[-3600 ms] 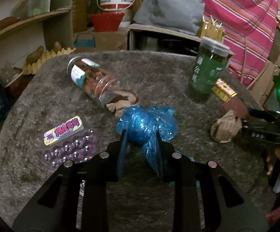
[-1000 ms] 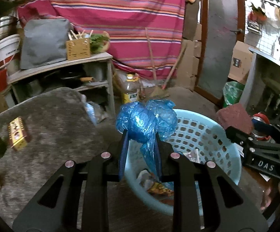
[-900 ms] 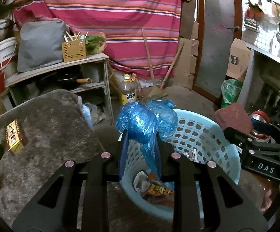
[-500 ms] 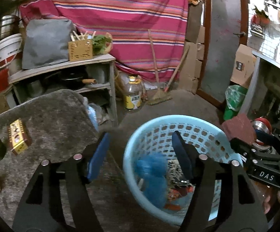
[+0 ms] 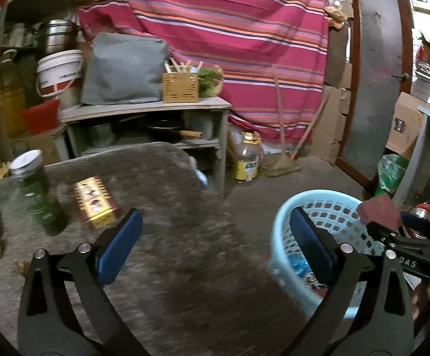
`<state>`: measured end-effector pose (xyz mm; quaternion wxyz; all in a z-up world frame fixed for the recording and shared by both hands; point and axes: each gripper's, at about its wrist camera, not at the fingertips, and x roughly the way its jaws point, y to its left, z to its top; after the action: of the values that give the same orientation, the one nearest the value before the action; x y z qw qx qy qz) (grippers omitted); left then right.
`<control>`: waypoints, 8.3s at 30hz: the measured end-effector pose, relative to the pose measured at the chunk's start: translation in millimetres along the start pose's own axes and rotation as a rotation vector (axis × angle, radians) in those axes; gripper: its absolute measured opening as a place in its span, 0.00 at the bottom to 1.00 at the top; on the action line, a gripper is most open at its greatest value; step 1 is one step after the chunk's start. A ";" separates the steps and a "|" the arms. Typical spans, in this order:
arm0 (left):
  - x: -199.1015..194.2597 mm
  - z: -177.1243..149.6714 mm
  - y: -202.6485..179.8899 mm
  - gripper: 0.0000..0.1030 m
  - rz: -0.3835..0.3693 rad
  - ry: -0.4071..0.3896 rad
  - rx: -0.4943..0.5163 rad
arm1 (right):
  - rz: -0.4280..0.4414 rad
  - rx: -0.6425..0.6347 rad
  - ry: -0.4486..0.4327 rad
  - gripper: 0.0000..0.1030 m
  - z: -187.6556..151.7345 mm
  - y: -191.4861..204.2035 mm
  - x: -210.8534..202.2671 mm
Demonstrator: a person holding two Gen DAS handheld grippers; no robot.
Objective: Collect trash
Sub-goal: 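Open the left tool to drop the blue bag while the right tool releases the pad, then move both open tools back over the table, then reach the left tool to the crumpled brown paper and grasp it, then grasp the second crumpled brown paper with the right tool, then carry both brown papers over the blue basket, then open the right tool to drop its paper while the left tool releases its paper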
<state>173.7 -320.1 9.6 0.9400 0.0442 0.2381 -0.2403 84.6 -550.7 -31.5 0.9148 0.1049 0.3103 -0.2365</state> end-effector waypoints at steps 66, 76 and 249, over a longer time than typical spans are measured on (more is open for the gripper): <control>-80.8 -81.0 326.2 0.95 0.481 0.107 -0.263 | 0.338 -0.302 -0.079 0.96 -37.9 322.7 -21.4; -63.1 -80.8 322.3 0.95 0.428 0.144 -0.252 | 0.340 -0.313 -0.090 0.96 -34.6 321.3 -10.5; 40.1 -1.6 -93.3 0.85 -0.177 0.065 0.122 | 0.005 0.059 -0.012 0.49 -6.3 -53.1 -9.3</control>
<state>159.9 -419.2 -7.8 0.9025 0.0877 0.2562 -0.3349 48.4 -591.1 -33.1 0.9137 0.1314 0.2974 -0.2439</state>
